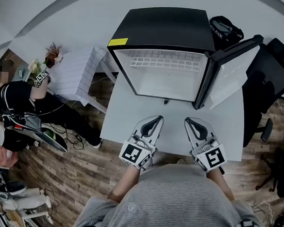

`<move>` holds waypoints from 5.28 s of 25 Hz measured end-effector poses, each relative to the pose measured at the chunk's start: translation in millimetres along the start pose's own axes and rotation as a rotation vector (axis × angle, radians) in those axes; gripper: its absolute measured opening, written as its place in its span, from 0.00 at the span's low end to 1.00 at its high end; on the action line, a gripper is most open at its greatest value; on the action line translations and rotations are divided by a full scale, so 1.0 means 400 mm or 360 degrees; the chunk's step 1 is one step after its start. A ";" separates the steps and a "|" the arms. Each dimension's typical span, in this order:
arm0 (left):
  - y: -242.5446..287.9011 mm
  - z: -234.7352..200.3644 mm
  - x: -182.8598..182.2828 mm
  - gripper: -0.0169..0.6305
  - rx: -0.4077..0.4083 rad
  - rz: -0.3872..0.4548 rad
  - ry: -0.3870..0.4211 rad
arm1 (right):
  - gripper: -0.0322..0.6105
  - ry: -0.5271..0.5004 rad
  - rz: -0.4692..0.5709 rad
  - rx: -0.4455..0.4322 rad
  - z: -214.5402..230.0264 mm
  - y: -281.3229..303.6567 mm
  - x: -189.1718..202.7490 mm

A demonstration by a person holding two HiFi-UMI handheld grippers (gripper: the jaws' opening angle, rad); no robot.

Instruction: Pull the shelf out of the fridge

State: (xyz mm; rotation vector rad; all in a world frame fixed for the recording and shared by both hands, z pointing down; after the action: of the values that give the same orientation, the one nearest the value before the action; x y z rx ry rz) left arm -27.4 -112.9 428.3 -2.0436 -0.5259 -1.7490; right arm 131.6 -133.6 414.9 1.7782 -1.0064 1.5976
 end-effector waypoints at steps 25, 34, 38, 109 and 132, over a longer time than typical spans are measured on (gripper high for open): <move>-0.011 -0.265 -0.017 0.05 0.0349 -0.0060 -0.0105 | 0.07 -0.0497 -0.0412 0.0188 -0.072 0.270 0.030; -0.009 -0.270 -0.002 0.05 0.0331 -0.0048 -0.0149 | 0.07 -0.1198 -0.0648 0.0171 -0.052 0.332 0.075; -0.013 -0.270 0.000 0.05 0.0311 -0.0034 -0.0159 | 0.07 -0.1507 -0.0724 0.0124 -0.028 0.378 0.104; -0.003 -0.323 0.006 0.05 0.0285 -0.0070 -0.0164 | 0.11 -0.2104 -0.1242 0.0464 0.263 0.722 0.301; 0.076 -0.694 -0.171 0.22 -0.0596 0.0009 0.0153 | 0.11 -0.2085 -0.1323 0.0472 0.272 0.709 0.306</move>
State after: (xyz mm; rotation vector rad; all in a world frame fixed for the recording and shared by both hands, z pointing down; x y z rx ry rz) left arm -254.4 -286.5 397.3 -2.1806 -0.1708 -2.0551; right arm -34.0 -404.6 494.7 2.9185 -0.2846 -0.0667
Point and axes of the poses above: the fingertips, and each gripper's own axes: y forward along the fingers, z to its right, x out of its underside, the point moved 5 cm from there along -y, backward along the fingers, and after that the axes turned 6 degrees about -y, right-handed, at the moved point
